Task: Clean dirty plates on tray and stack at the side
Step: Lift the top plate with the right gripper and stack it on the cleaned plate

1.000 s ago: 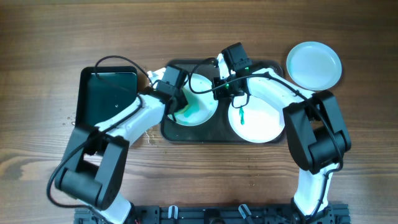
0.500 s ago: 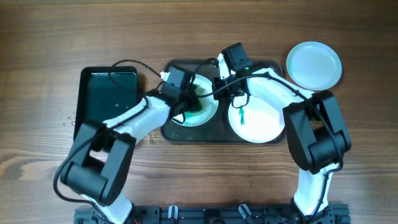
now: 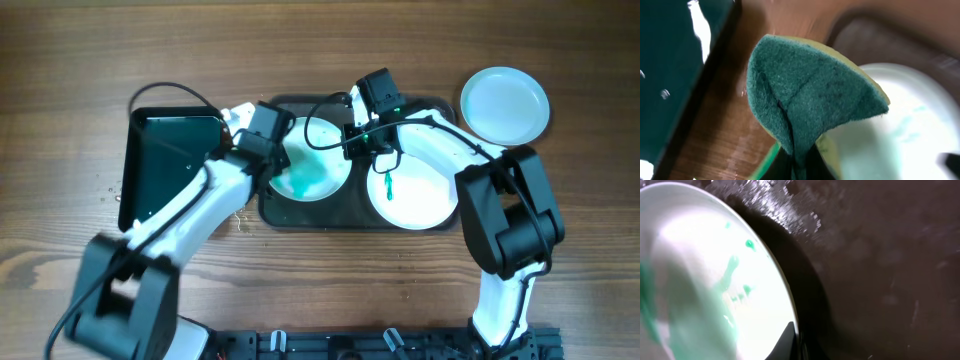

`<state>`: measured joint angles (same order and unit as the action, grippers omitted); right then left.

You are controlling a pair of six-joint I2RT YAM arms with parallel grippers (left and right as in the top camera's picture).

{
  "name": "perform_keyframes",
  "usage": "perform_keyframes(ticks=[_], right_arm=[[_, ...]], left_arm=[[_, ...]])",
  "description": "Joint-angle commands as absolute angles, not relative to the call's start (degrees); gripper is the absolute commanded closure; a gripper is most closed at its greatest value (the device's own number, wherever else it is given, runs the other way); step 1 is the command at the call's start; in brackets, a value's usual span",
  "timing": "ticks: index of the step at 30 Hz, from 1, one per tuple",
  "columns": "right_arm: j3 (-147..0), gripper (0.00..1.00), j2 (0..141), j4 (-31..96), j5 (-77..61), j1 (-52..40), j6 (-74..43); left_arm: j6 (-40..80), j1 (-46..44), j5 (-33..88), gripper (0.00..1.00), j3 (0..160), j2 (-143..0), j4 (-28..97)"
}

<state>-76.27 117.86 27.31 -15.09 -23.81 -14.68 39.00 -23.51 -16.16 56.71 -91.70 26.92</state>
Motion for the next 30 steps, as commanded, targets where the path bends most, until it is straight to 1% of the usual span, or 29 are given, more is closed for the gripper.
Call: perform_keyframes(ticks=[1, 3, 6, 9, 12, 15, 18, 20, 21, 24, 27, 29, 30], right_arm=[[-76.1, 0.96, 113.9, 26.4, -8.1, -23.3, -10.5], [-76.2, 0.96, 111.0, 26.1, -5.7, -23.3, -7.5], [-76.2, 0.96, 106.0, 25.9, -0.7, -23.6, -2.1], [-76.2, 0.96, 99.6, 25.9, 8.8, -26.0, 6.1], [-76.2, 0.96, 95.4, 23.3, 23.6, -30.5, 15.6], [-76.2, 0.96, 94.4, 17.8, 35.5, -35.9, 31.5], [-76.2, 0.96, 94.4, 13.9, 42.0, -40.8, 51.5], [-76.2, 0.96, 94.4, 9.6, 47.1, -43.6, 62.6], [-76.2, 0.96, 94.4, 6.9, 49.6, -44.8, 67.7], [-76.2, 0.96, 94.4, -0.6, 55.1, -48.1, 78.0], [-76.2, 0.96, 94.4, -2.2, 57.2, -50.7, 86.3], [-76.2, 0.96, 94.4, -2.3, 57.0, -51.1, 85.9], [-76.2, 0.96, 94.4, -2.3, 56.9, -51.0, 83.4]], left_arm=[[37.9, -22.8, -12.1, 0.96, 56.6, -82.2, 24.9], [37.9, -21.9, -11.9, 0.96, 56.6, -79.0, 25.5], [38.0, -17.8, -11.8, 0.96, 56.6, -75.7, 28.9], [37.9, -11.4, -11.8, 0.96, 56.6, -75.2, 33.7], [37.9, -5.7, -11.8, 0.96, 56.5, -75.3, 37.5], [37.9, -1.2, -11.6, 0.96, 56.5, -75.3, 39.4], [37.7, 1.1, -11.4, 0.96, 56.5, -75.3, 40.3], [37.7, 2.1, -11.4, 0.96, 56.5, -75.3, 41.1], [37.7, 2.3, -11.4, 0.96, 56.5, -75.3, 41.3], [37.7, 2.4, -11.4, 0.96, 56.5, -75.3, 41.4], [37.7, 2.4, -11.4, 0.96, 56.5, -75.3, 41.4], [37.7, 2.4, -11.4, 0.96, 56.5, -75.3, 41.4], [37.7, 2.4, -11.4, 0.96, 56.5, -75.3, 41.4]])
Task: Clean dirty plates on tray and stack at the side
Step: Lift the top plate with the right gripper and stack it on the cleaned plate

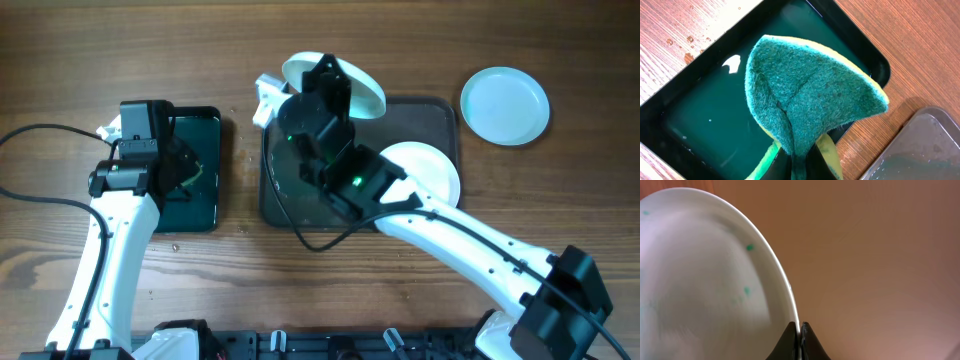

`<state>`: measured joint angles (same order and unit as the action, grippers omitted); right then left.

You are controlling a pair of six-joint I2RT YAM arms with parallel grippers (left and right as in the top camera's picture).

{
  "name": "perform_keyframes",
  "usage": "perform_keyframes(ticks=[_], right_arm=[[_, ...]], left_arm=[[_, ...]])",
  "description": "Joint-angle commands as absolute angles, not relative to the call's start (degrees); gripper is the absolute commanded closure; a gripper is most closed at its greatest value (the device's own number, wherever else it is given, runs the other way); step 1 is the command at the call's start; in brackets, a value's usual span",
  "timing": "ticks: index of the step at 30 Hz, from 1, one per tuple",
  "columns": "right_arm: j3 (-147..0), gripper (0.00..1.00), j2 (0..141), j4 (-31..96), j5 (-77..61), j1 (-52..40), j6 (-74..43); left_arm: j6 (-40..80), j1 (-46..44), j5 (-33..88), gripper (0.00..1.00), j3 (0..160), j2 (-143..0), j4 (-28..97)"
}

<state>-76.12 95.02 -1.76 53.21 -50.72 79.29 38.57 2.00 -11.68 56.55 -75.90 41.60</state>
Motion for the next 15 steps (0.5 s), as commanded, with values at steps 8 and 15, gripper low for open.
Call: perform_keyframes(ticks=[8, 15], right_arm=[[-76.2, 0.96, 96.0, 17.5, 9.2, -29.8, 23.6], [-76.2, 0.96, 98.1, 16.6, -19.5, 6.7, -8.3]], left_arm=[[37.7, 2.4, -11.3, 0.96, 56.4, -75.7, 41.4], [37.7, 2.4, -11.3, 0.96, 56.4, -75.7, 41.4]])
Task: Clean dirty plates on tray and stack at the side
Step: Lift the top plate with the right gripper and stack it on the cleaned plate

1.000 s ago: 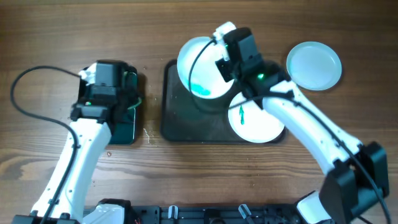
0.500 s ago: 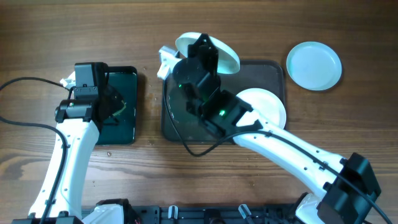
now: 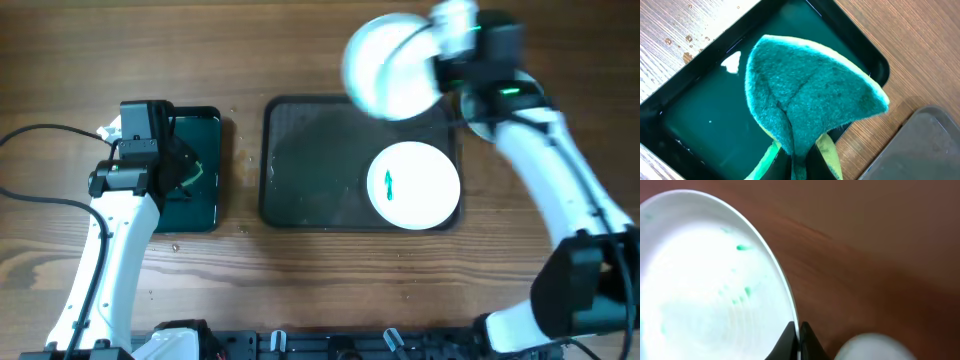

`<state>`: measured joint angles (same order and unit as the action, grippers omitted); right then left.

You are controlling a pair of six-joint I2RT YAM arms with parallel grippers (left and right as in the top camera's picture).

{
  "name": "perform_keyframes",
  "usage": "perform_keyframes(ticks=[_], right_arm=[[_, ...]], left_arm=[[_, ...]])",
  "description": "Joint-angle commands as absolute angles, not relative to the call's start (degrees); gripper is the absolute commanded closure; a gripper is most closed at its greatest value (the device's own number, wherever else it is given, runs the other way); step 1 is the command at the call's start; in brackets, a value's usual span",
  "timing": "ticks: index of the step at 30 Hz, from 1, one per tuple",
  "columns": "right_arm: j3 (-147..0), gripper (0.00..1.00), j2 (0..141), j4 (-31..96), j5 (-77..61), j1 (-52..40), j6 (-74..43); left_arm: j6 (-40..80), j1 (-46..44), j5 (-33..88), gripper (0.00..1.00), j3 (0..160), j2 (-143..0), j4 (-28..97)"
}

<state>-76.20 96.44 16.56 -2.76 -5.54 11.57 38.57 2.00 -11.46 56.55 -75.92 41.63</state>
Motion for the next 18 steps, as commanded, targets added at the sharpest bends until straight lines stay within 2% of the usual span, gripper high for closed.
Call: perform_keyframes(ticks=[1, 5, 13, 14, 15, 16, 18], right_arm=[[-76.2, 0.96, 99.9, 17.2, -21.2, 13.0, -10.1], [-76.2, 0.96, 106.3, 17.4, -21.3, 23.1, -15.5], [-76.2, 0.96, 113.8, 18.2, -16.5, 25.4, -16.9], [-76.2, 0.8, 113.8, 18.2, -15.9, 25.4, -16.9], [-76.2, 0.73, 113.8, 18.2, -15.2, 25.4, -16.8], [-76.2, 0.7, 113.8, 18.5, -14.8, 25.4, -16.6], [-76.2, 0.75, 113.5, 20.0, -14.0, 25.4, -16.7]], left_arm=[[37.7, 2.4, -11.3, 0.96, 56.4, -75.7, 41.4], [37.7, 2.4, -11.3, 0.96, 56.4, -75.7, 41.4], [37.7, 2.4, -11.4, 0.96, 56.4, -75.7, 41.4], [37.7, 2.4, -11.4, 0.96, 56.4, -75.8, 41.4], [37.7, 2.4, -11.4, 0.96, 56.4, -75.7, 41.4], [37.7, 2.4, -11.4, 0.96, 56.4, -75.7, 41.4], [37.7, 2.4, -11.4, 0.96, 56.4, -75.8, 41.4]])
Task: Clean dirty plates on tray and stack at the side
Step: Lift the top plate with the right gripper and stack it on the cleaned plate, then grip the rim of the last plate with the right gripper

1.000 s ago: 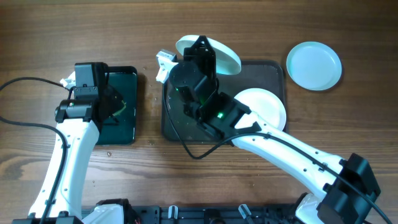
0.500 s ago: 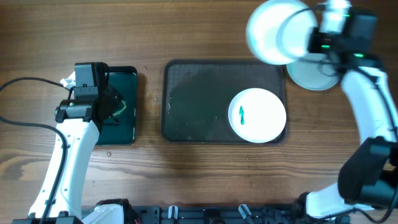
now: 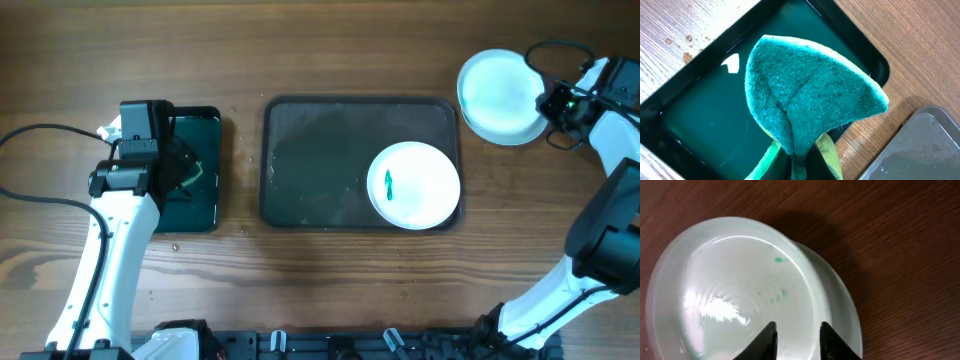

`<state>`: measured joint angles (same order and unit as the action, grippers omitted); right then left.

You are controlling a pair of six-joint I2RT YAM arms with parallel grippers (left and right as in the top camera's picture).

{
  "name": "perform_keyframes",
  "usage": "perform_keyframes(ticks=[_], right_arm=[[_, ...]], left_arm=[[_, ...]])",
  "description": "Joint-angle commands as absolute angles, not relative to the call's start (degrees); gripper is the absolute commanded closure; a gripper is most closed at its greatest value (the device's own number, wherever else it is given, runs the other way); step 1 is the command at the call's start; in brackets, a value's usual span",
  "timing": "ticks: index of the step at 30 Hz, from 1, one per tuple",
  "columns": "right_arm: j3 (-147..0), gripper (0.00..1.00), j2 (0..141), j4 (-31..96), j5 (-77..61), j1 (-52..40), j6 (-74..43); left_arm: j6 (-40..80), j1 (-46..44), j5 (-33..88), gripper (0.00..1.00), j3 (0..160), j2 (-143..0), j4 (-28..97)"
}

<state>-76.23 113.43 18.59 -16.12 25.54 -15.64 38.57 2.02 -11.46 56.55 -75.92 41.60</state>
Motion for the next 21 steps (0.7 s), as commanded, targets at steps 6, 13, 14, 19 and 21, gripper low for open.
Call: perform_keyframes(ticks=[6, 13, 14, 19, 21], right_arm=[[-76.2, 0.61, 108.6, 25.9, -12.3, 25.3, -16.5], [-76.0, 0.46, 103.0, 37.4, -30.8, 19.7, 2.3], [-75.5, 0.45, 103.2, 38.7, -31.6, 17.6, 5.6], [-71.5, 0.4, 103.7, 37.5, -21.4, 5.2, 17.7], [-69.9, 0.38, 103.7, 33.5, -14.6, 1.0, 19.5]], left_arm=[[37.7, 2.4, -11.4, 0.96, 56.4, -75.8, 41.4], [37.7, 2.4, -10.9, 0.96, 56.4, -75.7, 41.4], [37.7, 2.4, -10.7, 0.96, 56.4, -75.8, 41.4], [37.9, 2.4, -9.8, 0.96, 56.4, -75.8, 41.1], [37.9, 2.4, -9.8, 0.96, 56.4, -75.8, 41.3]])
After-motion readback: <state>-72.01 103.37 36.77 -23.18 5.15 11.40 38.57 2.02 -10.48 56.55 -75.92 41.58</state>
